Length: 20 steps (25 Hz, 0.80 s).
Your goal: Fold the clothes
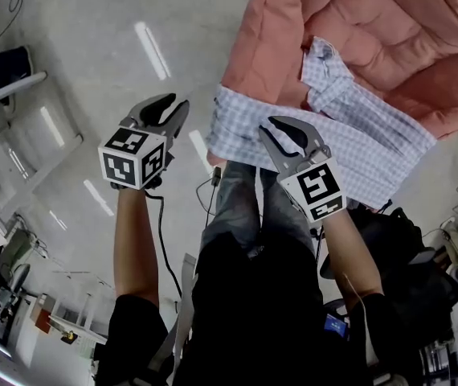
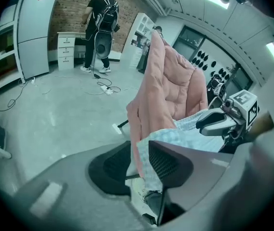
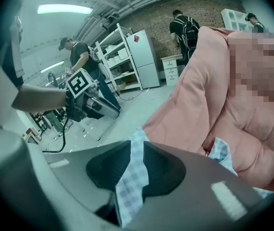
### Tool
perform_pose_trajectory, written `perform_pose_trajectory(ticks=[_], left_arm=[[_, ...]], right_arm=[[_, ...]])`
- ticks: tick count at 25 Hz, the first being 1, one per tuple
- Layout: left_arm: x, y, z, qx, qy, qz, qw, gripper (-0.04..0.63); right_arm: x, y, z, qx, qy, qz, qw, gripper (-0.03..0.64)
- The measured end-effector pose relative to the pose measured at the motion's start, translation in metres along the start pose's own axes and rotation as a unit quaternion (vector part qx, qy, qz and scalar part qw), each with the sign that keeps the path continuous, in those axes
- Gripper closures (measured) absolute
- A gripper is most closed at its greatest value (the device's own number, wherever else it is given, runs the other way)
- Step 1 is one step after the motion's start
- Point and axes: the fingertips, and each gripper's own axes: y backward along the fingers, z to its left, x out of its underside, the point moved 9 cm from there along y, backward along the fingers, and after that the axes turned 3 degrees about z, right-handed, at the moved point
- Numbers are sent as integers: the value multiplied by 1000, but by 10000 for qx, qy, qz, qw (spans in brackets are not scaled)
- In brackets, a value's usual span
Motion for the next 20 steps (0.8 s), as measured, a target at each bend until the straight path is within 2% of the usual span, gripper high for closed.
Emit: perform_pose_trajectory(ticks=[4,8,14,17,20], left_arm=[[-11,-3,-13,172,-131,-54,9998,471],[-39,-7,-42,369,-521,-217,9977,471],[-95,-40,-104,883,-1186,-291,9886,471],[-116,-70,-136,959,-1540,-221,9832,472],[-130,-95,-161,1062,-1644,-103,9806,472]], right_arm=[[3,2,-7,72,-107,-42,9999,526],[8,17,-24,288,-268,-122,9992,526],[31,54,-57,817,-636,-283,9942,526],[48,71,-77,1010,-831,-360,9908,526],[52,89,-93,1151,-908,-460,9881,526]])
